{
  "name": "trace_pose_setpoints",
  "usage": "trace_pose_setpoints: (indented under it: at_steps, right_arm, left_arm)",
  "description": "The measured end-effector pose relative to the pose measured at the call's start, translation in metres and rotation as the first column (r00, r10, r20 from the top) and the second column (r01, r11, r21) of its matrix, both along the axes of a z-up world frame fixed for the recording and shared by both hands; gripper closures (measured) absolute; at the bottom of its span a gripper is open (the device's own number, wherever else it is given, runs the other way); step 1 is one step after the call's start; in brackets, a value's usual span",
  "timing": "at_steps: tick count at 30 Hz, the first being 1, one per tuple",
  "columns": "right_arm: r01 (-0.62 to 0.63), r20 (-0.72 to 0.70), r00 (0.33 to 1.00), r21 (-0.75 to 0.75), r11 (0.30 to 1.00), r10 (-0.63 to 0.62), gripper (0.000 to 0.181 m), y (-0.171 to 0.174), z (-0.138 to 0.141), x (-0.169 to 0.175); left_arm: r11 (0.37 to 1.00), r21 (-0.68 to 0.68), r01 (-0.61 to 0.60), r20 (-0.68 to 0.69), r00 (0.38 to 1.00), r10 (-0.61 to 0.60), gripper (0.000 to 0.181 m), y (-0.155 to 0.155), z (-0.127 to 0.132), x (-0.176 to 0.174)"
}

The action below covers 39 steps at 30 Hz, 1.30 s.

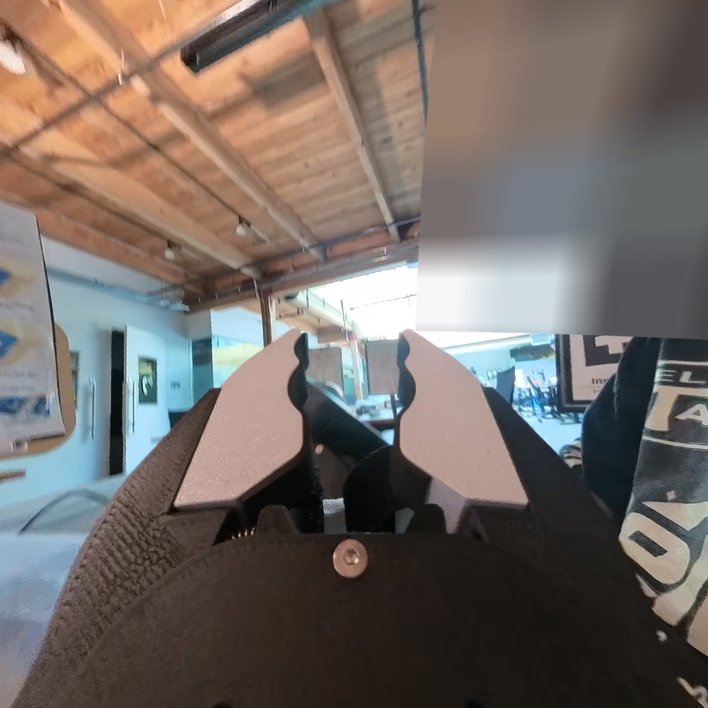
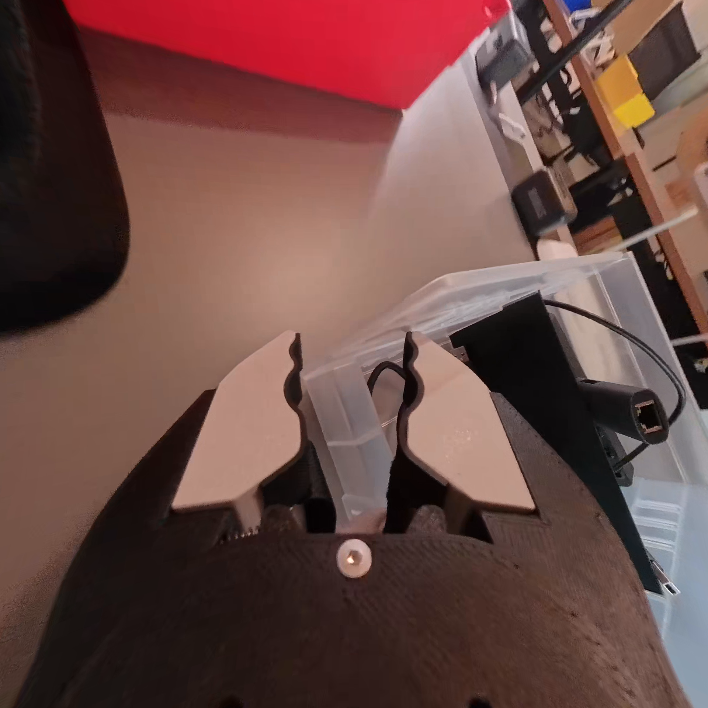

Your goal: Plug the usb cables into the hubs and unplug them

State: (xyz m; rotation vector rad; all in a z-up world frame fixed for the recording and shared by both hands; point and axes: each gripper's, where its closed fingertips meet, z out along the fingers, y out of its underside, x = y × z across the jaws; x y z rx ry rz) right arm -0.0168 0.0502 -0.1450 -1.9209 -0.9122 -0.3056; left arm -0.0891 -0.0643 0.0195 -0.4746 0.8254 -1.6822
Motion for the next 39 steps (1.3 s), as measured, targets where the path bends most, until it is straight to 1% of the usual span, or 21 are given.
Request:
trace_pose_setpoints:
  at_steps: [2,4,7,9,10,11,12,13,15,18,20,22,23,24,26,29,31,33,35,37,39]
  right_arm:
    - [-0.048,-0.014,0.999,0.03,0.998,0.049,0.133,0.012,0.001,-0.02]
    - [-0.111,-0.069,0.991,0.05,0.993,0.114,0.134,0.021,0.003,-0.039]
    - [-0.247,-0.215,0.942,0.08,0.966,0.259,0.128,0.022,0.008,-0.073]
    - [-0.394,-0.358,0.832,0.156,0.906,0.423,0.121,0.01,0.024,-0.097]
    - [-0.439,-0.456,0.733,0.248,0.864,0.504,0.124,0.001,0.041,-0.105]
    - [-0.435,-0.532,0.634,0.355,0.828,0.561,0.123,-0.007,0.062,-0.105]
    - [-0.395,-0.579,0.569,0.431,0.812,0.584,0.125,-0.009,0.079,-0.099]
    - [-0.354,-0.611,0.538,0.462,0.813,0.581,0.125,-0.009,0.089,-0.091]
    - [-0.297,-0.641,0.542,0.459,0.837,0.543,0.12,-0.004,0.094,-0.077]
    - [-0.215,-0.642,0.586,0.466,0.858,0.495,0.087,0.001,0.093,-0.068]
    - [-0.172,-0.645,0.592,0.484,0.858,0.483,0.062,-0.001,0.093,-0.069]
    - [-0.153,-0.644,0.599,0.492,0.857,0.476,0.055,-0.003,0.095,-0.071]
    - [-0.141,-0.642,0.604,0.498,0.856,0.472,0.053,-0.003,0.096,-0.07]
    - [-0.126,-0.641,0.607,0.506,0.853,0.47,0.05,-0.003,0.098,-0.069]
    - [-0.087,-0.65,0.606,0.519,0.85,0.459,0.049,-0.002,0.102,-0.064]
    - [-0.062,-0.694,0.57,0.498,0.865,0.44,0.052,-0.001,0.104,-0.06]
    - [-0.037,-0.71,0.559,0.495,0.868,0.428,0.054,0.001,0.105,-0.056]
    - [-0.03,-0.718,0.551,0.493,0.87,0.426,0.054,0.001,0.107,-0.054]
    - [-0.025,-0.726,0.536,0.496,0.868,0.43,0.054,0.0,0.109,-0.053]
    - [-0.02,-0.728,0.531,0.5,0.866,0.433,0.055,-0.001,0.111,-0.052]
    - [-0.022,-0.726,0.535,0.499,0.867,0.432,0.055,-0.001,0.11,-0.052]
  left_arm:
    - [0.999,0.021,-0.047,0.101,0.994,0.045,0.139,0.0,0.008,-0.017]
    - [0.996,-0.02,-0.086,0.162,0.983,0.089,0.139,0.008,0.012,-0.028]
    - [0.995,-0.093,-0.047,0.241,0.968,0.068,0.139,0.017,0.017,-0.047]
    - [0.992,-0.125,-0.01,0.295,0.954,0.047,0.139,0.021,0.019,-0.059]
    - [0.991,-0.134,0.002,0.315,0.948,0.041,0.139,0.022,0.019,-0.063]
    - [0.99,-0.141,0.003,0.323,0.945,0.043,0.139,0.023,0.019,-0.066]
    - [0.989,-0.145,-0.006,0.32,0.946,0.052,0.139,0.024,0.019,-0.066]
    - [0.989,-0.146,-0.019,0.308,0.949,0.063,0.139,0.024,0.018,-0.063]
    - [0.991,-0.126,-0.034,0.27,0.96,0.067,0.139,0.021,0.018,-0.056]
    - [0.99,-0.106,-0.093,0.133,0.985,0.106,0.141,0.021,0.011,-0.033]
    - [0.992,-0.071,-0.106,-0.065,0.993,0.102,0.141,0.021,0.001,-0.012]
    - [0.996,0.056,-0.067,-0.256,0.963,0.079,0.137,0.012,-0.006,-0.006]
    - [0.985,0.131,-0.114,-0.323,0.934,0.151,0.133,0.015,-0.007,-0.01]
    - [0.957,0.216,-0.196,-0.364,0.893,0.265,0.131,0.024,-0.006,-0.018]
    - [0.854,0.369,-0.368,-0.374,0.782,0.498,0.128,0.049,0.001,-0.046]
    - [0.737,0.517,-0.436,-0.483,0.562,0.672,0.125,0.086,-0.006,-0.094]
    - [0.711,0.57,-0.411,-0.573,0.422,0.703,0.125,0.107,-0.019,-0.123]
    - [0.723,0.609,-0.326,-0.669,0.278,0.689,0.128,0.123,-0.042,-0.146]
    - [0.721,0.65,-0.24,-0.728,0.077,0.682,0.132,0.144,-0.071,-0.168]
    - [0.742,0.654,-0.146,-0.756,-0.094,0.648,0.132,0.158,-0.1,-0.185]
    - [0.763,0.643,-0.06,-0.757,-0.203,0.621,0.131,0.164,-0.123,-0.194]
